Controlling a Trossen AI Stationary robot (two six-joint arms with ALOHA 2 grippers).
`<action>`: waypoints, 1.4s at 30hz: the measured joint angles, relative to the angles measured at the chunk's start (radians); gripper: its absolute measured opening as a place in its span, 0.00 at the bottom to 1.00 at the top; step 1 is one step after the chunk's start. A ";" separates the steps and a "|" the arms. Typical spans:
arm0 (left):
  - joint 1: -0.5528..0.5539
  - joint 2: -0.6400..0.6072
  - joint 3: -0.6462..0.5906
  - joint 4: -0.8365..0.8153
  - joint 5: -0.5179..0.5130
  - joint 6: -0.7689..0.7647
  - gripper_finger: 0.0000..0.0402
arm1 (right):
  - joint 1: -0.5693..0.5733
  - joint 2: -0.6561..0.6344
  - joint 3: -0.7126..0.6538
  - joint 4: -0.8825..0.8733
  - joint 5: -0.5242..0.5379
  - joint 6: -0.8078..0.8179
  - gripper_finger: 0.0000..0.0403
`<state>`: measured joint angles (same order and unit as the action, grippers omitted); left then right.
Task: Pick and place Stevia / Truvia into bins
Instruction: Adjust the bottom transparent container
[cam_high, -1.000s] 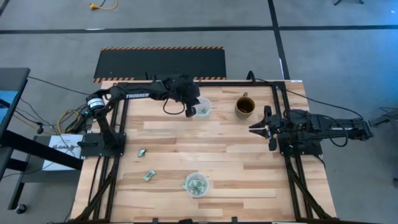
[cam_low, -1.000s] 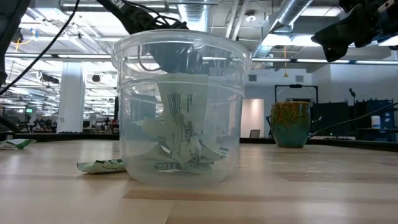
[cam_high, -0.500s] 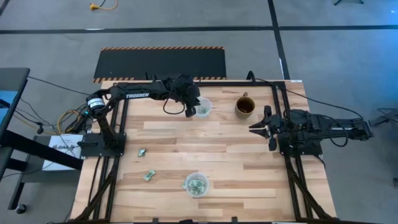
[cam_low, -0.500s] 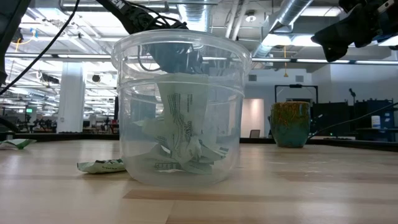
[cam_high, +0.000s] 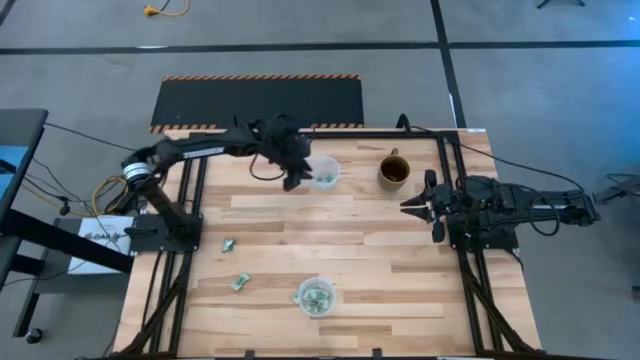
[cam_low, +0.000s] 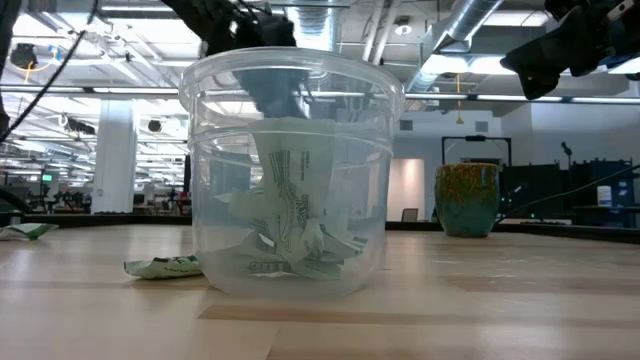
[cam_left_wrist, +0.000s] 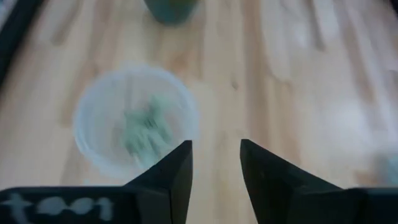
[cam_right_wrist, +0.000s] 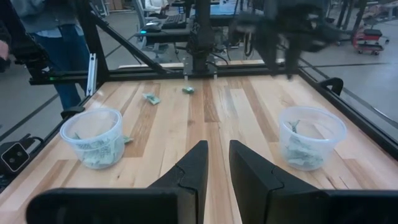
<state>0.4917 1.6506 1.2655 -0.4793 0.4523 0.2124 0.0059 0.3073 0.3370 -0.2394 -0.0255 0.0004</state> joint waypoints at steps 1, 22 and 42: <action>-0.006 -0.027 0.000 -0.057 0.007 -0.013 0.30 | 0.000 0.000 0.000 0.000 0.000 0.000 0.15; -0.779 -0.205 -0.295 -0.163 -0.306 -0.405 0.17 | 0.000 0.000 0.000 0.000 0.000 0.000 0.15; -1.083 -0.081 -0.603 0.682 -0.638 -0.543 0.03 | 0.000 0.000 0.000 0.000 0.000 0.000 0.15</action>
<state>-0.5916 1.5692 0.6621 0.2028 -0.1853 -0.3306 0.0057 0.3074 0.3370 -0.2398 -0.0256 0.0005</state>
